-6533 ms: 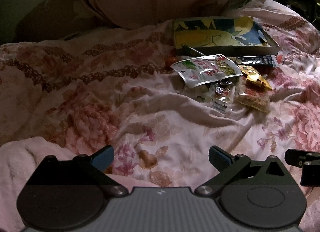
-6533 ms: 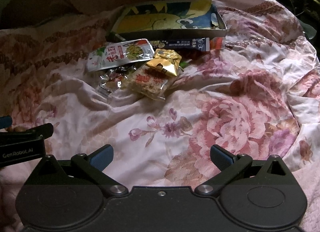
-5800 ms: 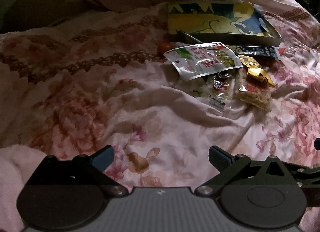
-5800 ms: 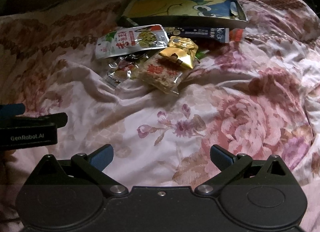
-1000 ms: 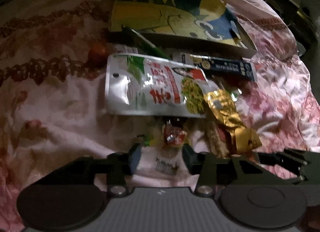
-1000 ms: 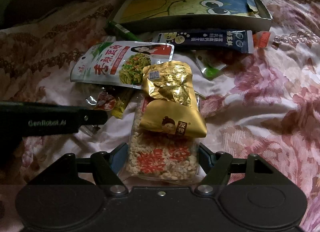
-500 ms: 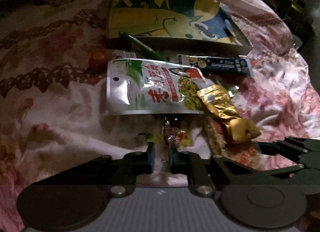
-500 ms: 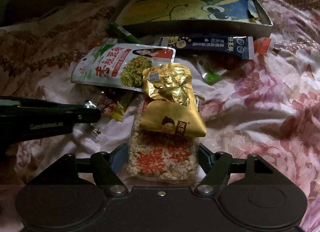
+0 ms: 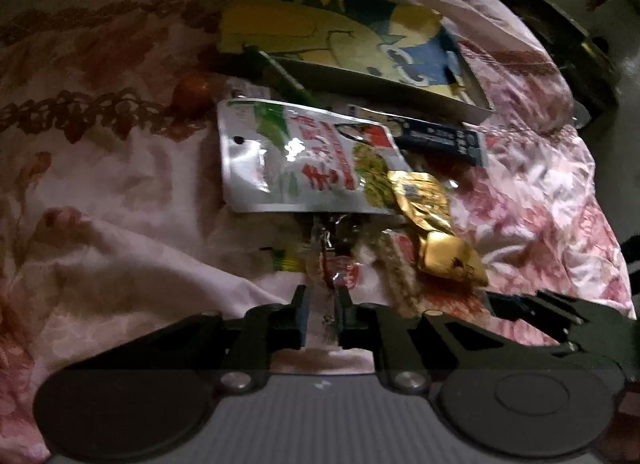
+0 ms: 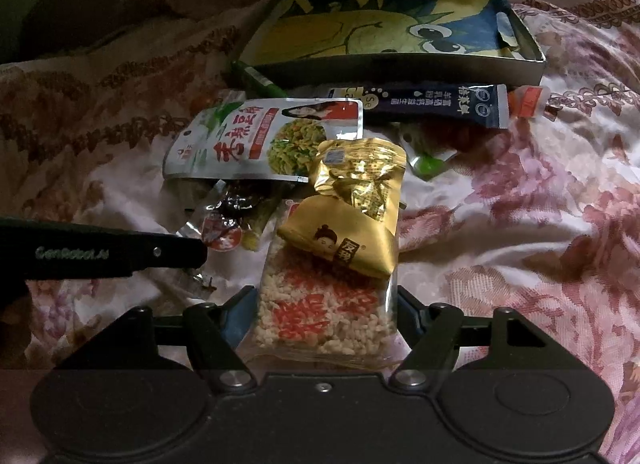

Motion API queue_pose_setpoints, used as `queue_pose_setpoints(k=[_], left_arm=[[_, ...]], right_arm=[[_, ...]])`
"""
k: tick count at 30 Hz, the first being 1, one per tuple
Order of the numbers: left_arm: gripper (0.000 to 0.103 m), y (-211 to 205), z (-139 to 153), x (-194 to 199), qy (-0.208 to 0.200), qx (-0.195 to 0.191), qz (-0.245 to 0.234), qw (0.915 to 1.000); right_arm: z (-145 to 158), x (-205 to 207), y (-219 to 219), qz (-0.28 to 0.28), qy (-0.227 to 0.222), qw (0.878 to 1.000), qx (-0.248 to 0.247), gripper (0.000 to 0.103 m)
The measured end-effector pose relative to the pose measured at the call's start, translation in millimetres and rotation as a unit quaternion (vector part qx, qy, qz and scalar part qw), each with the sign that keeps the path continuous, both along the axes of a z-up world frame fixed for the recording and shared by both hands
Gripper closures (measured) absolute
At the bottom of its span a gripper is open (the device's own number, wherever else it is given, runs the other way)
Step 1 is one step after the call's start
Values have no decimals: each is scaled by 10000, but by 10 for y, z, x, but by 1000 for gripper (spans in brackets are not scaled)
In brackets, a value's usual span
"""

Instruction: Organize snacks

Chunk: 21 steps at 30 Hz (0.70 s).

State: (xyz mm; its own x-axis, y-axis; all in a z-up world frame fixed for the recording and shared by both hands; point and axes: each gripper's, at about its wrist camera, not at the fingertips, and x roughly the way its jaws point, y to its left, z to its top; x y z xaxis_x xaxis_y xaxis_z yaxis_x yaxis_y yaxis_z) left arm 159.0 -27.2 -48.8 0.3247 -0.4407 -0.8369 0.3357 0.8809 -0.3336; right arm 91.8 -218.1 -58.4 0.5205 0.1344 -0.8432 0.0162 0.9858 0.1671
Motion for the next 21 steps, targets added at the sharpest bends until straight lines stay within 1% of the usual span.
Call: queue_pose_setpoints(k=[3,5,9,10,11,13,15,18,21], left_arm=[[85,-7,-12,59,-22,-15,64,10000],[75,-25,-17,89,-40,-46,59,10000],[63,-80,9,121,-125,-61,-1,9999],[59,-109,14,131,-186,-7,-33,9998],[57,-135,19,138,-223,44,-76,9997],[57,-197,-5,170,-242,140,-139,9995],[57,-245,-53,210,-137,148,-144,9997],[57,-289,-68,206,-213,244,-213,9992],[64,-296,-76,185,-273,351,-212,9988]], right_arm=[[-11,11,1,1,31,10000,-6,30],[-19,24,1,2,49,10000,-13,30],[-26,33,-1,12,71,10000,-27,30],[-28,39,7,10,83,10000,-37,30],[-34,44,10,12,94,9999,-49,30],[-42,55,19,24,113,9999,-79,30],[-45,55,21,27,118,9999,-91,30],[-42,56,25,28,116,9999,-93,30],[-42,59,29,31,120,9999,-105,30]])
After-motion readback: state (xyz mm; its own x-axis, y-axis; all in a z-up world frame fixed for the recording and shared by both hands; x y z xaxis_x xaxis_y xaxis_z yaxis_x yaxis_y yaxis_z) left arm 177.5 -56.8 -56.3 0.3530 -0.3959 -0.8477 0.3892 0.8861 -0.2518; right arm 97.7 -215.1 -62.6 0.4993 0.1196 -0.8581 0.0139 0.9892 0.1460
